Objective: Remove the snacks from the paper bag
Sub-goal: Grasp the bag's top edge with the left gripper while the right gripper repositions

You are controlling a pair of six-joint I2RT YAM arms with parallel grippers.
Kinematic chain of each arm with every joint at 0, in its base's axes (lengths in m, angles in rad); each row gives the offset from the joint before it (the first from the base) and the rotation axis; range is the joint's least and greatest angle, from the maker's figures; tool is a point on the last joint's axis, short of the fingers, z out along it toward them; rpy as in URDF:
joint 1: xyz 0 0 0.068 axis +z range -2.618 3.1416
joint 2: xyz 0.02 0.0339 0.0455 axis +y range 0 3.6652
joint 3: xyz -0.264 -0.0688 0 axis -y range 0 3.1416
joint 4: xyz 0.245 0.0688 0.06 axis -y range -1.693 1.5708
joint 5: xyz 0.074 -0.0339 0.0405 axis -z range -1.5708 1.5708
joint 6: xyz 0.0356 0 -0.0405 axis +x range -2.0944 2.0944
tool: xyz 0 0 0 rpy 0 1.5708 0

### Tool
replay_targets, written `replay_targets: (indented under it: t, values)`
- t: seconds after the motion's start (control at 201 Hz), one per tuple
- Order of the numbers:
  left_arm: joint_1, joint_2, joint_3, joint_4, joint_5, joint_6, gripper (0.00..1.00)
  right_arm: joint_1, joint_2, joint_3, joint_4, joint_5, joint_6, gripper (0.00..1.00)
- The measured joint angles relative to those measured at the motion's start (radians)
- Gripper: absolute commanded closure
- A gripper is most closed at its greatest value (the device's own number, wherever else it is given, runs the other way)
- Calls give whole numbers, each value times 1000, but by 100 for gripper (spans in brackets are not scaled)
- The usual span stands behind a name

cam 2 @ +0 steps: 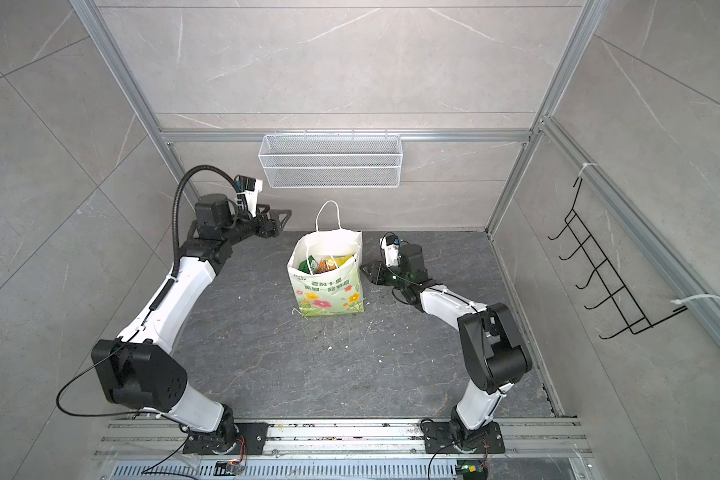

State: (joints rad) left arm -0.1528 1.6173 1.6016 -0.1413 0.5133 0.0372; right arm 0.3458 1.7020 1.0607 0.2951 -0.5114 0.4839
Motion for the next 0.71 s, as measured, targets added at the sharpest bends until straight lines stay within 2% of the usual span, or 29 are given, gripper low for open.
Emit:
replay_targets:
  t: [0.085, 0.219, 0.333, 0.453, 0.707]
  values:
    - [-3, 77, 92, -71, 116, 89, 17, 0, -28, 2, -31, 11, -25, 57]
    - [-23, 222, 239, -234, 201, 239, 17, 0, -82, -5, -91, 37, -59, 53]
    - [-41, 325, 345, -375, 201, 353, 17, 0, -151, -23, -136, 60, -89, 51]
    - [-63, 404, 441, -491, 200, 442, 22, 0, -215, -27, -181, 85, -125, 48]
    - [-103, 483, 581, -651, 196, 586, 31, 0, -280, -14, -272, 116, -194, 46]
